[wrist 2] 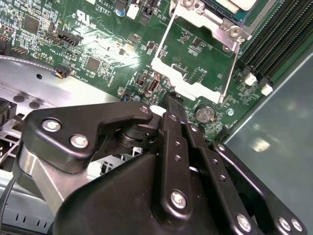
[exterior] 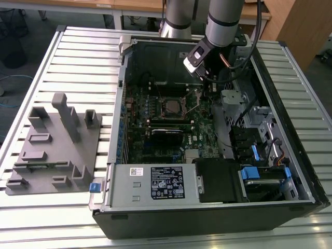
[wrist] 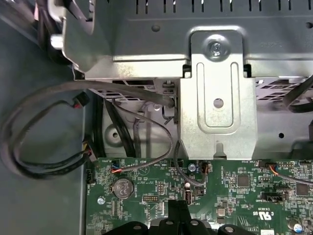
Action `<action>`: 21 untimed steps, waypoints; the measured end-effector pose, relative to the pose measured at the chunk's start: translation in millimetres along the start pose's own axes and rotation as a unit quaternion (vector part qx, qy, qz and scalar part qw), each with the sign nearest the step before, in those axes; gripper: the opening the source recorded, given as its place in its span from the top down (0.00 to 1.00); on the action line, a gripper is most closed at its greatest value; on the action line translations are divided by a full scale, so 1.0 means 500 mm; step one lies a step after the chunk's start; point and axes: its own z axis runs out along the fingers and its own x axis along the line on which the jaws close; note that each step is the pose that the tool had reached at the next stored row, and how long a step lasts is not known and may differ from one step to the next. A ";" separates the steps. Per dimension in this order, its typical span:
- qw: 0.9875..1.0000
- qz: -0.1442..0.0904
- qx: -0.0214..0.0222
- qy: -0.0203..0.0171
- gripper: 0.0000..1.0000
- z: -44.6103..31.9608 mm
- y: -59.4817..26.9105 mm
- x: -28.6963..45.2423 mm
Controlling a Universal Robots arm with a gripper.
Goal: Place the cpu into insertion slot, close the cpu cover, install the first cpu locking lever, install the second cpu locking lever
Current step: 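Close the cpu cover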
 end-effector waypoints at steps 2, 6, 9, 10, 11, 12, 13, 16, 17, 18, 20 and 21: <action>1.000 0.000 0.000 -0.001 0.90 0.000 0.000 0.000; 1.000 0.000 0.000 -0.001 0.90 0.000 0.000 0.000; 1.000 0.000 0.000 -0.001 0.90 0.000 -0.001 0.000; 1.000 0.000 0.000 -0.001 0.90 0.001 -0.003 0.000; 1.000 0.000 0.000 -0.001 0.90 0.001 -0.006 0.000; 1.000 0.000 0.000 -0.001 0.90 0.001 -0.010 0.000; 1.000 0.000 0.000 -0.001 0.90 0.001 -0.015 0.000; 1.000 0.000 0.000 -0.001 0.90 0.001 -0.031 -0.001; 1.000 0.000 0.000 -0.001 0.90 0.001 -0.037 -0.001; 1.000 0.000 0.000 -0.002 0.90 0.001 -0.043 -0.001; 1.000 0.000 0.000 -0.002 0.90 0.000 -0.056 -0.001; 1.000 0.000 0.000 -0.002 0.90 0.000 -0.062 -0.002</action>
